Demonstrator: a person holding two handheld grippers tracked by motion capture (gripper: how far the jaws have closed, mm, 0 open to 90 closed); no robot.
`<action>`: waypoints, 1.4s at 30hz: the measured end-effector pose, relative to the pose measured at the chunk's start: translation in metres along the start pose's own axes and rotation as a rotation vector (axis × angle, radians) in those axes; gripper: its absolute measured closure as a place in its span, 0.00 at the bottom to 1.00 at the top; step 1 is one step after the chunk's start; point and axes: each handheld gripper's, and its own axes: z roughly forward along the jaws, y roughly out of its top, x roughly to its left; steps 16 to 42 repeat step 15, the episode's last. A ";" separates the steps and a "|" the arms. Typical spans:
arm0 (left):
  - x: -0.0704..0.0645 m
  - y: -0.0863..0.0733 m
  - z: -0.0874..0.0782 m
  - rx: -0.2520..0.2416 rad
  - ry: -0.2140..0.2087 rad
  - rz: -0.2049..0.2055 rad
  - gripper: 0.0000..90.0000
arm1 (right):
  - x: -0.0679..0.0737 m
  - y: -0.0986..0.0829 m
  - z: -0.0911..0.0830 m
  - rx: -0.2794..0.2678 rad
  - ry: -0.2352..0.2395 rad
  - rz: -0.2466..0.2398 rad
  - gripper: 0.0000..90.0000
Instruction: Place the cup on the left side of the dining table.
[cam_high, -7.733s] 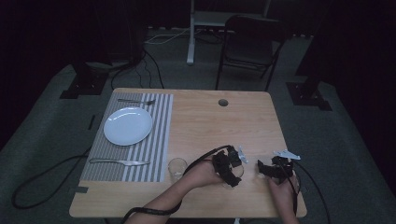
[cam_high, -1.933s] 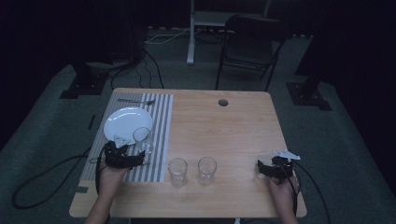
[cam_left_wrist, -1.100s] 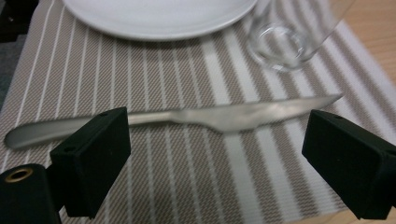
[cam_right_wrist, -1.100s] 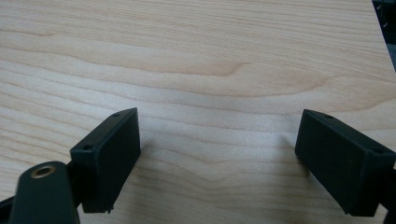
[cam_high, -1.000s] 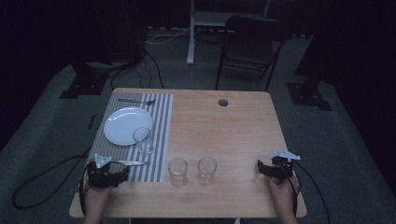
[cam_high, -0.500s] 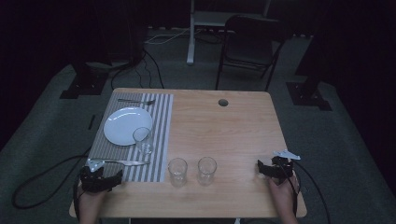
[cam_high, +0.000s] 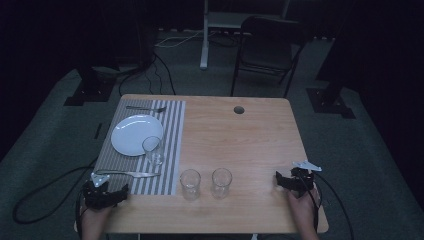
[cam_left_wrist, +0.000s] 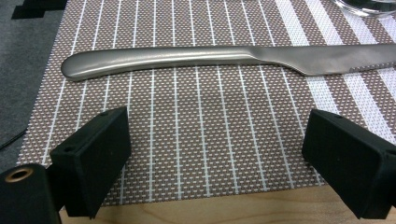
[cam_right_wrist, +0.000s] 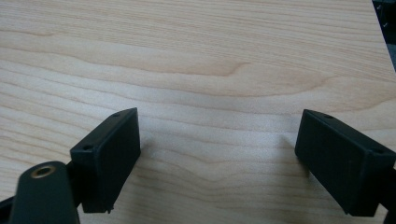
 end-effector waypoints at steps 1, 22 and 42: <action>0.000 0.000 0.000 0.000 0.000 -0.001 0.10 | 0.000 0.000 0.000 0.000 0.000 0.000 0.15; -0.001 0.000 0.000 -0.004 0.006 -0.014 0.10 | 0.000 0.000 0.000 0.000 0.000 0.000 0.15; -0.001 0.000 0.000 -0.004 0.006 -0.014 0.10 | 0.000 0.000 0.000 0.000 0.000 0.000 0.15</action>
